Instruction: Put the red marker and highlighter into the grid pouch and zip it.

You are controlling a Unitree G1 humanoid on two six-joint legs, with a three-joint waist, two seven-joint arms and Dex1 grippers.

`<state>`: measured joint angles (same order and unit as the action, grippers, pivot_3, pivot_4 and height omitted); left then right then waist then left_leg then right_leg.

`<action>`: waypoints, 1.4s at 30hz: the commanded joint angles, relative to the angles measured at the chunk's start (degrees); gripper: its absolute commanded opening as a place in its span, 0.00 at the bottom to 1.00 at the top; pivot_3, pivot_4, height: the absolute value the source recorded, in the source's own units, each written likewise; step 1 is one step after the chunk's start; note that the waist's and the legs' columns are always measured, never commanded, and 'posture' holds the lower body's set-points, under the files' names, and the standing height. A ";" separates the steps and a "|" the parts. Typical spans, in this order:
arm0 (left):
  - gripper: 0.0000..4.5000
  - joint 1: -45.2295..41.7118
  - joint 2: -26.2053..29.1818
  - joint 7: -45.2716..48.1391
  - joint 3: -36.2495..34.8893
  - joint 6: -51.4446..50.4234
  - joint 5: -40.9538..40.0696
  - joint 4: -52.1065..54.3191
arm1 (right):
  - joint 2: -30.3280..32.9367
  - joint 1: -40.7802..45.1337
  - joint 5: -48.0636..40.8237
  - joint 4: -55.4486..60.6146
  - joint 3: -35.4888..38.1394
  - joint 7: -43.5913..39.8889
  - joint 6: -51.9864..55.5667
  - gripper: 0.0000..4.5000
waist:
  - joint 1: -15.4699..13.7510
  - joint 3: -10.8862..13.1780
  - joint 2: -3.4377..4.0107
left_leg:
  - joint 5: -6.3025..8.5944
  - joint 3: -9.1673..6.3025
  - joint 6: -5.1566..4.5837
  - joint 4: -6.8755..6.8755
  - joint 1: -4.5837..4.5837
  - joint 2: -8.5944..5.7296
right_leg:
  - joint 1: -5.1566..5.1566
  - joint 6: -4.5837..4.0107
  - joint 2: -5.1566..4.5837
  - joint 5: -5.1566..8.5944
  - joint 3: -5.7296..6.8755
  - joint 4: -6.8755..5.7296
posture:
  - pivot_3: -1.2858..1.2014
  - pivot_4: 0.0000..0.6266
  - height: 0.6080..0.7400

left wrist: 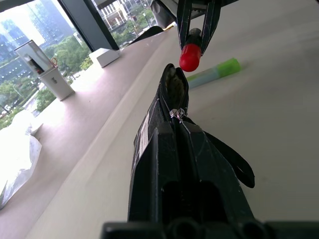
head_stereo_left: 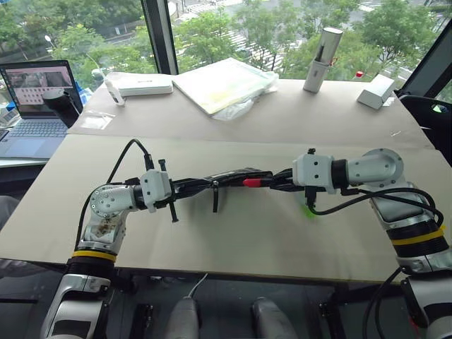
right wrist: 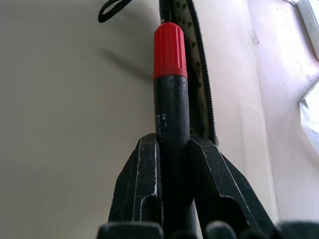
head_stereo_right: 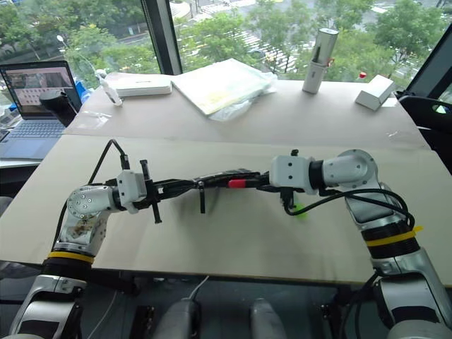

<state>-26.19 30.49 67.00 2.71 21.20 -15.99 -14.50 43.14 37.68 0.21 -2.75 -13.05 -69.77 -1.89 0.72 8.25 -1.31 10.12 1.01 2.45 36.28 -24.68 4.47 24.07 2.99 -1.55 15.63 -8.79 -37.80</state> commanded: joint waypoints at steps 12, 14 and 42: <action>0.00 0.68 -0.21 -0.29 1.31 1.94 1.12 1.66 | 1.70 4.49 1.21 -4.27 1.29 0.85 -1.87 0.10 | -0.12 0.00 0.00 | 0.00 0.01 0.00 0.01 -0.01 0.00 | -0.01 0.00 -0.01 0.00 0.00 0.00 | 0.52 0.24 1.00; 0.00 0.79 -0.27 -0.32 1.38 1.96 1.19 1.71 | 2.45 4.91 3.04 -5.30 0.38 1.47 -2.93 0.10 | -0.05 0.00 0.00 | 0.00 0.01 0.00 0.02 0.00 0.00 | -0.01 0.00 -0.01 0.00 0.00 -0.01 | 0.52 0.24 1.00; 0.00 0.40 -1.77 -0.87 3.08 1.90 1.21 1.89 | -14.00 11.41 13.20 -9.00 -10.23 5.76 -2.86 0.10 | 0.02 0.00 0.00 | 0.00 0.00 0.00 0.03 0.00 0.00 | 0.03 -0.03 0.00 0.01 0.00 -0.11 | 0.52 0.24 1.00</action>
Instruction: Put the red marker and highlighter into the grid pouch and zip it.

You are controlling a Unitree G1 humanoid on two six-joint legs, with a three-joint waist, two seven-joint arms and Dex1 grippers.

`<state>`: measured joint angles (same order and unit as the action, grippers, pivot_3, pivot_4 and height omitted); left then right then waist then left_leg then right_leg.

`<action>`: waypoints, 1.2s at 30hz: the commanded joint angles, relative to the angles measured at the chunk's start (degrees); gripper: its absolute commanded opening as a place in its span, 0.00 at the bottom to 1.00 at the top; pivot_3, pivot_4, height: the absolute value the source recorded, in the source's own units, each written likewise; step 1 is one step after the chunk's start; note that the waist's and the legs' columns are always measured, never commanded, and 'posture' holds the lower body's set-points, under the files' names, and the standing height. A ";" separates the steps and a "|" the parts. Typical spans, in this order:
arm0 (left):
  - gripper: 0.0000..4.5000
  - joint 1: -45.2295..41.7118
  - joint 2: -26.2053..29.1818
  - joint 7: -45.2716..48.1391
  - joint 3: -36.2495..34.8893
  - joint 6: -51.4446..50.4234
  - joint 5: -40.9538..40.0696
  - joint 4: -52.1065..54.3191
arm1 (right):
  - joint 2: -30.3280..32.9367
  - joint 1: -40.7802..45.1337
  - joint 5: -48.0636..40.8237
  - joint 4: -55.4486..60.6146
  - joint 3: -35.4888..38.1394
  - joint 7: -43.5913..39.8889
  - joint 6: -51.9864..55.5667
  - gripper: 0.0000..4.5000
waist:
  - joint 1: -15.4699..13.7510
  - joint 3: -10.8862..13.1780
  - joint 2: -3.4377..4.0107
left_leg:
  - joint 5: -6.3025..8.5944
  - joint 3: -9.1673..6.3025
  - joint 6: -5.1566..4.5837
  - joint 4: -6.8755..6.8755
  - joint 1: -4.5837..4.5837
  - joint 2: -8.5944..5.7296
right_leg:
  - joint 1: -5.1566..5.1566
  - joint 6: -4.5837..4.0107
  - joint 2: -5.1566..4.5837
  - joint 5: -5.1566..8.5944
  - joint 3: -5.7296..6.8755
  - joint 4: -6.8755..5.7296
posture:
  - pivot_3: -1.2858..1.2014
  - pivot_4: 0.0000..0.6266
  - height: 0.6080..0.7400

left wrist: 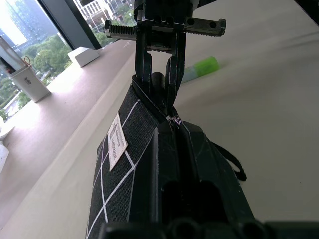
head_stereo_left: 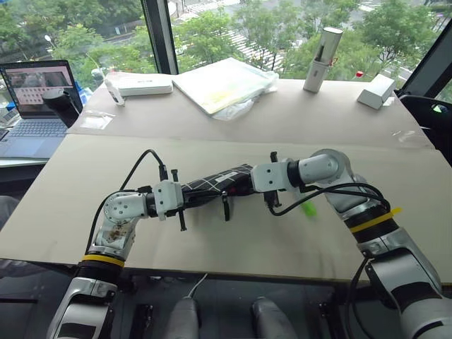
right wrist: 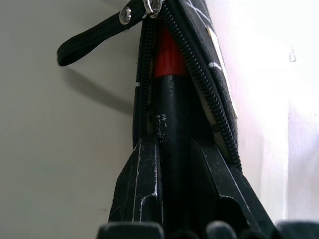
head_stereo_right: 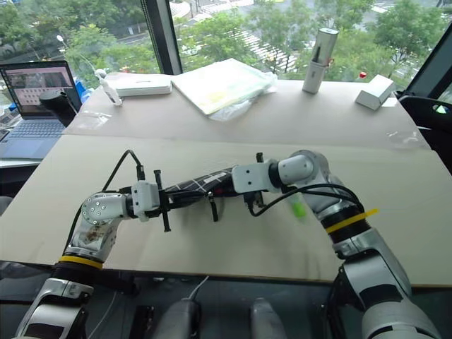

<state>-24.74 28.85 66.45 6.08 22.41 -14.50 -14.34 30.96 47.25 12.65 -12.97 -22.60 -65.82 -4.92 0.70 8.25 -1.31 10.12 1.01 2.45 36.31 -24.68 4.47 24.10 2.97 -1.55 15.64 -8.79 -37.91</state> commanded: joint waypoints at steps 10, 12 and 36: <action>0.00 -1.00 0.07 -0.54 -0.48 0.80 -0.38 1.49 | -6.68 2.34 -3.56 -0.60 3.06 6.41 0.76 0.38 | 0.15 0.00 0.00 | 0.00 0.00 0.00 -0.01 0.00 0.00 | 0.03 -0.01 0.01 0.00 0.00 -0.05 | 0.52 0.24 1.00; 0.00 -0.85 0.17 -0.56 -0.55 0.83 -0.40 1.48 | -6.12 2.55 -4.28 -1.20 4.33 6.81 1.28 0.52 | 0.17 0.00 0.00 | 0.00 -0.02 0.00 -0.01 0.00 0.01 | 0.03 -0.01 0.02 0.00 0.00 -0.06 | 0.52 0.24 1.00; 0.00 1.84 1.18 -1.73 -1.26 0.10 -0.50 3.47 | 9.91 -19.11 -22.69 15.20 23.05 14.87 38.52 0.52 | 0.29 0.01 -0.02 | 0.00 -0.05 0.00 -0.06 0.01 0.00 | 0.03 0.00 0.02 0.02 -0.01 -0.03 | 0.52 0.24 1.00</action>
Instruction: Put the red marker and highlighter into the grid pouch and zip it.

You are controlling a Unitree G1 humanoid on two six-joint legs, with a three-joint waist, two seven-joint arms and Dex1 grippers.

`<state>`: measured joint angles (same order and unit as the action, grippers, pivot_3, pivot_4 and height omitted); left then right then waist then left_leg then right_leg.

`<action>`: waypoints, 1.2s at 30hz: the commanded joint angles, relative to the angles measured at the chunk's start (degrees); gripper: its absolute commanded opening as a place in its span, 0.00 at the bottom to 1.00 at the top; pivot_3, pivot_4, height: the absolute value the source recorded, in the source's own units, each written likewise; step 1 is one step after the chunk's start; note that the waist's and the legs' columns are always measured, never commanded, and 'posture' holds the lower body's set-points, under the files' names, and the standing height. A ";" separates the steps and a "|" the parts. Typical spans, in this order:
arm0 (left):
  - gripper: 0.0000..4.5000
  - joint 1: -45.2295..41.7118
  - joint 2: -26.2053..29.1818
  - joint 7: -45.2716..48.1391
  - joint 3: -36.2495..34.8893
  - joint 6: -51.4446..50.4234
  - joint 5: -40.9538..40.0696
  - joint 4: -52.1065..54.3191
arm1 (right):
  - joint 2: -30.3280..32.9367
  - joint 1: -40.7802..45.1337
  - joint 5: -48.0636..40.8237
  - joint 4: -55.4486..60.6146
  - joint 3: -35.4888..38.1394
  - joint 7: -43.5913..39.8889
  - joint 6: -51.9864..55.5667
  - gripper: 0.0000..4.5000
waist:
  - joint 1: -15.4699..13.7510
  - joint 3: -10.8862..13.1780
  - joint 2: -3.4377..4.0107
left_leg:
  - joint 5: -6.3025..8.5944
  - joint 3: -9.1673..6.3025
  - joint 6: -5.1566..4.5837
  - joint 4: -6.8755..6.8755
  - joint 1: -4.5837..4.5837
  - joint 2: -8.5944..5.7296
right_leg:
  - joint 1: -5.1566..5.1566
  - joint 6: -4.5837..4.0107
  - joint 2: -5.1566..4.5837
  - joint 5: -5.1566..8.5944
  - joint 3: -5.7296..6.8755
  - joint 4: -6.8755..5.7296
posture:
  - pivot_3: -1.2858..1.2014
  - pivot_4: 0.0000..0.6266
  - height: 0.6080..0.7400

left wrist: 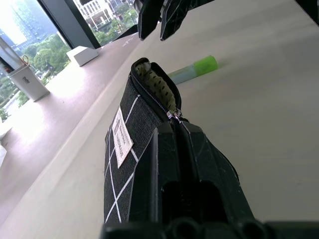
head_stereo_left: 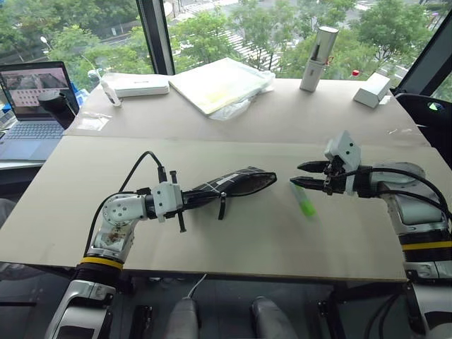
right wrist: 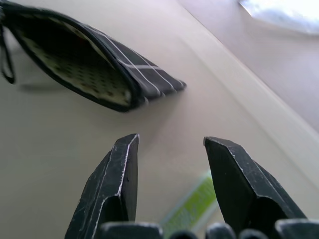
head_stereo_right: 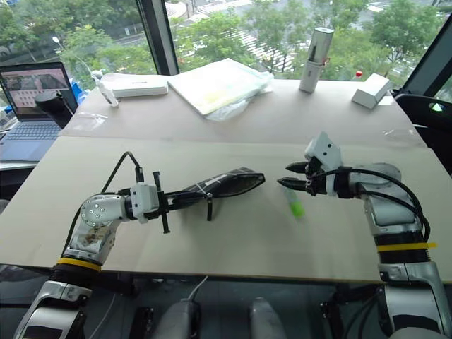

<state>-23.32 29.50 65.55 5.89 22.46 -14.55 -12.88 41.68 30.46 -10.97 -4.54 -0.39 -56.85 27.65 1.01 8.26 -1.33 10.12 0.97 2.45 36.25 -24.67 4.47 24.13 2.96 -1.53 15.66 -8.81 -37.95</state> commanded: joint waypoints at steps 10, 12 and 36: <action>0.00 -0.30 -0.10 -0.54 -0.34 -0.10 -0.40 1.49 | -3.71 -9.16 5.96 6.61 -0.97 18.60 12.35 0.52 | -0.26 -0.01 -0.05 | 0.00 -0.01 0.00 0.05 0.00 -0.03 | -0.06 0.03 -0.03 0.01 0.01 0.03 | 0.52 0.24 1.00; 0.00 -0.37 -0.20 -0.58 -0.32 -0.14 -0.36 1.45 | -3.78 -9.62 6.39 5.98 -0.93 19.43 11.84 0.52 | -0.18 -0.01 -0.05 | 0.00 -0.01 0.00 0.05 0.00 -0.03 | -0.06 0.03 -0.03 0.01 0.01 0.02 | 0.52 0.24 1.00; 0.00 -0.73 -0.11 -0.34 -0.51 0.58 -0.18 0.44 | -3.11 -5.34 2.49 5.34 2.76 14.03 -6.81 0.23 | -0.10 -0.10 -0.28 | 0.00 -0.10 0.00 0.07 0.06 -0.04 | -0.21 0.04 -0.02 0.02 0.07 0.11 | 0.52 0.24 1.00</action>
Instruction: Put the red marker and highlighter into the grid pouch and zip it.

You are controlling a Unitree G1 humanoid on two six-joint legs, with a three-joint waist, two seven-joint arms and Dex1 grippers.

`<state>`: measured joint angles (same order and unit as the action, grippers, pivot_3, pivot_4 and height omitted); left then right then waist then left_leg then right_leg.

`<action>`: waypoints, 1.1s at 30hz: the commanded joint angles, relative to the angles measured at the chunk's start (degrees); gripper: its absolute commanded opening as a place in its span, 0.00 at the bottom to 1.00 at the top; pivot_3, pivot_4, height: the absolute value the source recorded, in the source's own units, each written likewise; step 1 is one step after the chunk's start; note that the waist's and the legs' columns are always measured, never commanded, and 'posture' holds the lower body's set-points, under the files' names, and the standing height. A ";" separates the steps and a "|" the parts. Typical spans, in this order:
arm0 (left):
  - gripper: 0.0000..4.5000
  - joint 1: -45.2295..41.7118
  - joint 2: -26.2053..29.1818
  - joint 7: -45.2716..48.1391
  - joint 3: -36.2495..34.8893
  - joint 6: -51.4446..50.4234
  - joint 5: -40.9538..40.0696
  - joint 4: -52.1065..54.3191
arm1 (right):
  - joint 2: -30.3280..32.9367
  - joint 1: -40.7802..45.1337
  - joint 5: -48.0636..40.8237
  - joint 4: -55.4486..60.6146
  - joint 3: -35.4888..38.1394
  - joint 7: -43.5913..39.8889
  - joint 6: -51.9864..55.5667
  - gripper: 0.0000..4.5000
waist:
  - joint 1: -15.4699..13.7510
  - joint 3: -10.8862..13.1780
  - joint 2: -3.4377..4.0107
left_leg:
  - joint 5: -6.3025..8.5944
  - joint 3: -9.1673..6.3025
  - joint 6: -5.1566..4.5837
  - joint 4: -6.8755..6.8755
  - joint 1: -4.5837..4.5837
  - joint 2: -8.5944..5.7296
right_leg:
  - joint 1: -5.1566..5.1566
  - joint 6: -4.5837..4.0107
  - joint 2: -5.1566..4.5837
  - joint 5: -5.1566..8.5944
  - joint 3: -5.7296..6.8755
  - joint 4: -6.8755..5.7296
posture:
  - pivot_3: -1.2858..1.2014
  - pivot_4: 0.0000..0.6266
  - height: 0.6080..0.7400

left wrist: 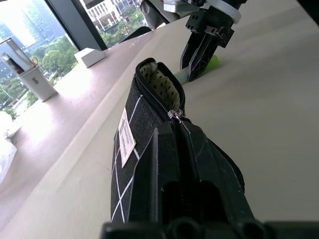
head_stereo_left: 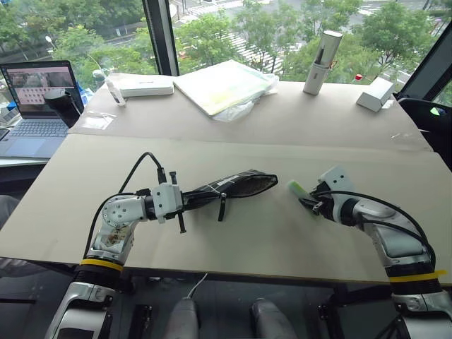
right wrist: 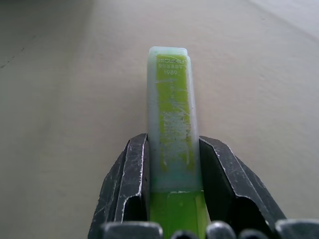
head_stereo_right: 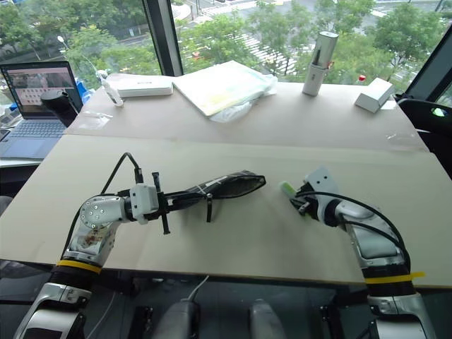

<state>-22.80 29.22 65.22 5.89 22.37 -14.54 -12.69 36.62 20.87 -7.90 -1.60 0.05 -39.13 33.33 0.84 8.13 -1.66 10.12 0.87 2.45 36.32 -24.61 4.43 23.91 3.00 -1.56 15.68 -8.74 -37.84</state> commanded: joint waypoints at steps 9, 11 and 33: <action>0.00 -2.07 0.03 0.66 -0.39 1.00 -0.31 -0.54 | 10.88 9.31 -10.72 14.45 2.35 -21.54 -12.96 0.23 | 0.05 0.10 0.12 | 0.00 -0.04 0.00 -0.12 -0.07 0.00 | 0.06 0.01 0.01 0.01 0.02 0.11 | 0.52 0.24 1.00; 0.00 -2.17 -0.06 0.70 -0.33 1.02 -0.30 -0.56 | 11.94 9.34 -9.86 15.87 0.68 -23.29 -13.91 0.23 | 0.04 0.10 0.12 | 0.00 -0.03 0.00 -0.08 -0.07 0.00 | 0.06 0.01 0.00 0.01 0.01 0.11 | 0.52 0.24 1.00; 0.00 -2.93 -0.13 0.65 -0.40 0.93 -0.13 -0.91 | 8.64 15.21 10.46 2.41 -14.51 -22.94 -30.80 0.23 | -0.11 0.10 0.12 | 0.00 0.00 0.00 -0.05 -0.09 0.00 | 0.13 0.00 0.00 0.00 0.01 0.06 | 0.52 0.24 1.00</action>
<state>-24.77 28.95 66.05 5.99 22.56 -14.53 -14.47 44.29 35.16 1.10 1.07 -15.15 -62.36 5.05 0.73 8.23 -1.54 10.12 0.87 2.45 36.27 -24.71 4.44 24.05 3.00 -1.55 15.68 -8.73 -37.79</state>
